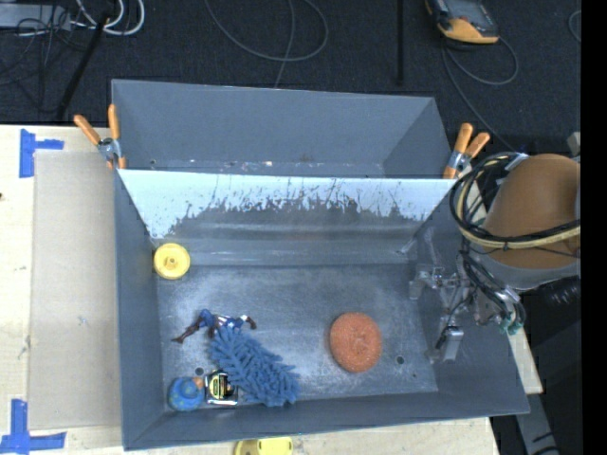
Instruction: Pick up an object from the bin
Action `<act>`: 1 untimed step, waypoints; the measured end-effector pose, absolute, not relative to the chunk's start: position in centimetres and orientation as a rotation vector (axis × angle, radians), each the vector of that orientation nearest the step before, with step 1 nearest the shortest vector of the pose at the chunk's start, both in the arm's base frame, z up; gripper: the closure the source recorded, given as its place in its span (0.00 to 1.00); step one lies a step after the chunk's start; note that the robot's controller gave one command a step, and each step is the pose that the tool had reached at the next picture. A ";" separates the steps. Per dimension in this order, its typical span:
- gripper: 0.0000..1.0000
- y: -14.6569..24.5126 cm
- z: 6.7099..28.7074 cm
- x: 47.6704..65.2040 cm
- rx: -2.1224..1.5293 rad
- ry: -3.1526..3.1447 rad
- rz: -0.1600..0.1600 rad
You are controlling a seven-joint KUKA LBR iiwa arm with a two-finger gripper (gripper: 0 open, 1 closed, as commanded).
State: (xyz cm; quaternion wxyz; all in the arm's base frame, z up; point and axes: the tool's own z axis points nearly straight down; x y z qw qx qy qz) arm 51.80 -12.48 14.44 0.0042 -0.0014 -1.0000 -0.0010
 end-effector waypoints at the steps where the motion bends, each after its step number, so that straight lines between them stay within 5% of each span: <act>1: 0.00 -12.5 14.9 52.0 0.001 -3.141 -0.001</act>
Offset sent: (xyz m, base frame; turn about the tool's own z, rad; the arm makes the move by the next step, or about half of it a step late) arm 0.0413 0.0536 -0.0744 -0.0783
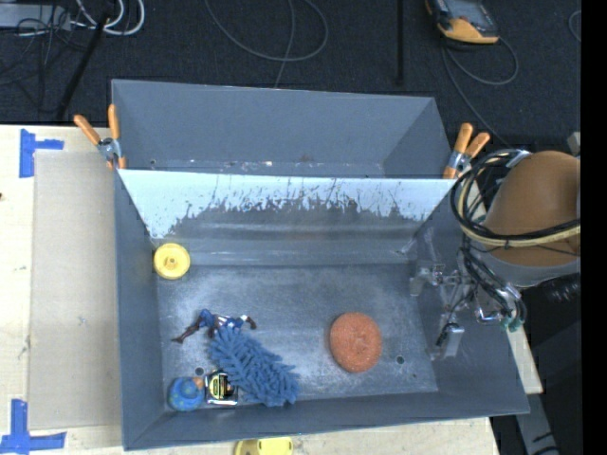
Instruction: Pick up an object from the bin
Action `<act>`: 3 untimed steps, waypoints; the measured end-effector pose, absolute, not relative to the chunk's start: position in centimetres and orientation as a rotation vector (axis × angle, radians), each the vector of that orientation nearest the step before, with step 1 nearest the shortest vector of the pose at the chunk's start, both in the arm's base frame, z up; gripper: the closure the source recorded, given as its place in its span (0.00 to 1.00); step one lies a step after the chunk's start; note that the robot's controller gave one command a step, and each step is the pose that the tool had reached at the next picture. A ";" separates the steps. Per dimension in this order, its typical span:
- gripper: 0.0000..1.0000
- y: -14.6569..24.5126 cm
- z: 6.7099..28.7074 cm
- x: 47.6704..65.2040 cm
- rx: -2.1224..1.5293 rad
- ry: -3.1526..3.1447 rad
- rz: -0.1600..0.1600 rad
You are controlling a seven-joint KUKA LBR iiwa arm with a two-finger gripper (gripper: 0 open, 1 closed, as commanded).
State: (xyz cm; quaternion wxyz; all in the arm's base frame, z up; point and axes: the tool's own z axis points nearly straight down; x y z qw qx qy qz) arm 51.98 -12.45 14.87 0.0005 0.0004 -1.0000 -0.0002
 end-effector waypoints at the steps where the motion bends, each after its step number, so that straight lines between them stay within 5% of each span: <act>1: 0.00 -9.2 10.1 54.8 0.073 -3.148 0.003; 2: 0.00 -7.8 7.0 54.8 0.088 -3.133 -0.006; 3: 0.00 -5.6 7.4 53.0 0.017 -3.140 -0.001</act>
Offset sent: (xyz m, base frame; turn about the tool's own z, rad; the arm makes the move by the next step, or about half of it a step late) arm 0.0267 0.0410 -0.0691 -0.0508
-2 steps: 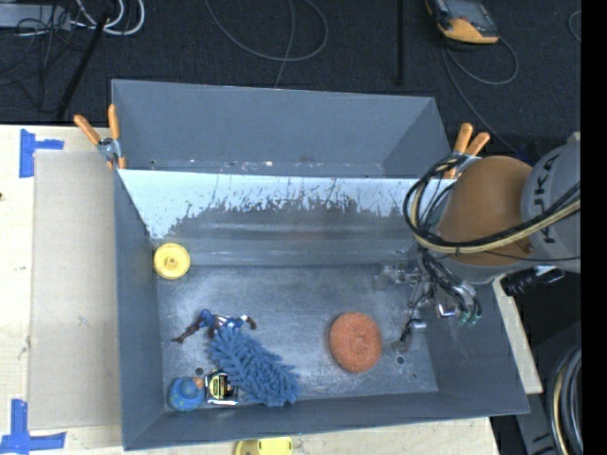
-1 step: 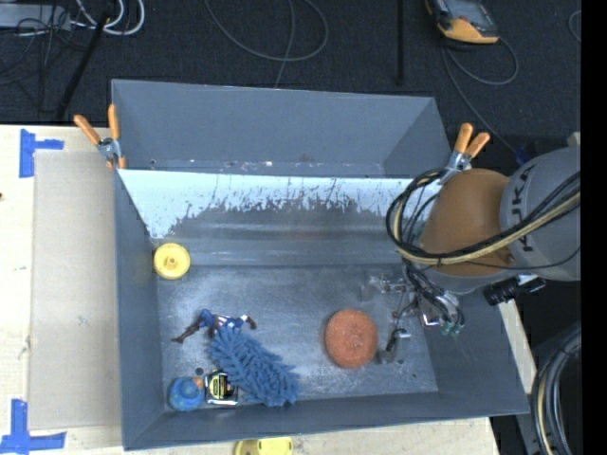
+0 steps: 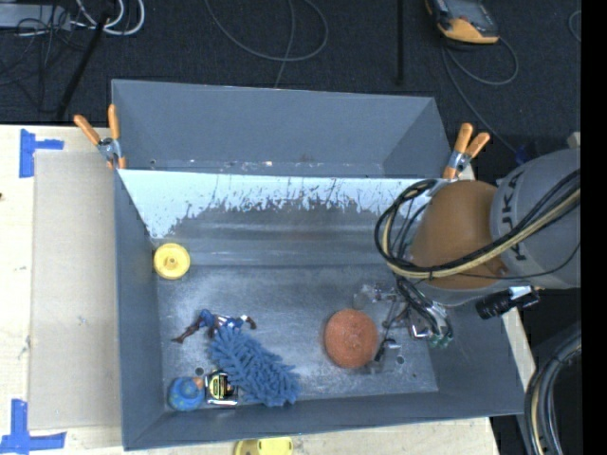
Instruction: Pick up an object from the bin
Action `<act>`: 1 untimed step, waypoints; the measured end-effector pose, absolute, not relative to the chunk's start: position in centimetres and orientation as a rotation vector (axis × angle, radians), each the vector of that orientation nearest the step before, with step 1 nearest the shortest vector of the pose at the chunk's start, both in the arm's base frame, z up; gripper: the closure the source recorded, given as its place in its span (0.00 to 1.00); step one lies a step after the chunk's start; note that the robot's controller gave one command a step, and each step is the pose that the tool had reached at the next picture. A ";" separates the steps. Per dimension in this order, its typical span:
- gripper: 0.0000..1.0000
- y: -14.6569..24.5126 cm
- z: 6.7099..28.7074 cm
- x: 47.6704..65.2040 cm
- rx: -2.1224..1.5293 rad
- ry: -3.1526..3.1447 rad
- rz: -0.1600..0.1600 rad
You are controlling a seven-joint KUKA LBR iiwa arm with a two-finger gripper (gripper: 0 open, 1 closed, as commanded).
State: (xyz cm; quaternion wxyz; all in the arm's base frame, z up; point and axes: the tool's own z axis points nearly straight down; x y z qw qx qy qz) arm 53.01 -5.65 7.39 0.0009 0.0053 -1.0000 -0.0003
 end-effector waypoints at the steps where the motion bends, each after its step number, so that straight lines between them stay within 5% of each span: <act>1: 1.00 -2.8 6.9 54.3 0.072 -3.141 0.000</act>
Offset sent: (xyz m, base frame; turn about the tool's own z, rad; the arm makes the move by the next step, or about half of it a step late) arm 0.0000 0.0000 0.0000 0.0000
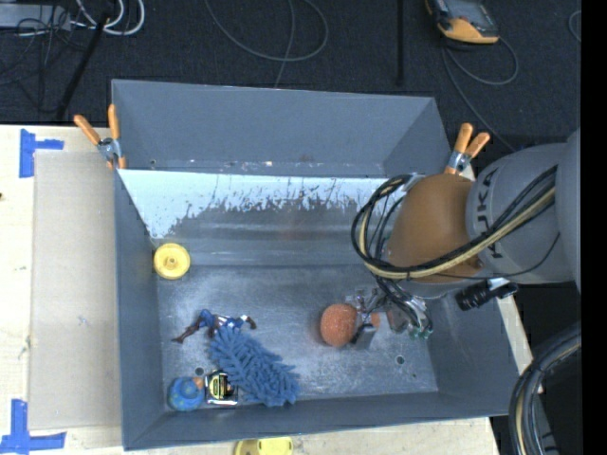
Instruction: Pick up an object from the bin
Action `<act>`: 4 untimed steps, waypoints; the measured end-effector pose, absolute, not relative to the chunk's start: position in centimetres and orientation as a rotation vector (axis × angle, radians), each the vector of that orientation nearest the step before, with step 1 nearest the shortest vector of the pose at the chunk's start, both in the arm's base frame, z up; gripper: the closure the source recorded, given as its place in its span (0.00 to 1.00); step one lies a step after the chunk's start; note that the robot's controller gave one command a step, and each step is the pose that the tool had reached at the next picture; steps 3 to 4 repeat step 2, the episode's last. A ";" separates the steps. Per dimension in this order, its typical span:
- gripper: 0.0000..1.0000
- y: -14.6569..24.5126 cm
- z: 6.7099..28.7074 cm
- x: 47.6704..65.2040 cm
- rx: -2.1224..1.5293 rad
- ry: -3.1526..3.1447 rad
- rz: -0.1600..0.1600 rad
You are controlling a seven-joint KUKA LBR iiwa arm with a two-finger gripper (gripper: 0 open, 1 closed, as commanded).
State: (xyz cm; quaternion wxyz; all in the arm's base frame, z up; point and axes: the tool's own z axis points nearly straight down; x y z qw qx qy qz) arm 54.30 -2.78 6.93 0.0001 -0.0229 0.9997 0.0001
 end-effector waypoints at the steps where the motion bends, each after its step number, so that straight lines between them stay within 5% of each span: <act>1: 1.00 -2.8 6.9 54.3 -0.073 3.141 0.000; 2: 1.00 -3.3 26.4 53.5 -0.032 3.133 0.000; 4: 1.00 -3.3 26.4 53.5 -0.032 3.133 0.000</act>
Offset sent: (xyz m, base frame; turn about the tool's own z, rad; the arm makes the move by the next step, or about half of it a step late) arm -0.0091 -0.0062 0.1900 0.0323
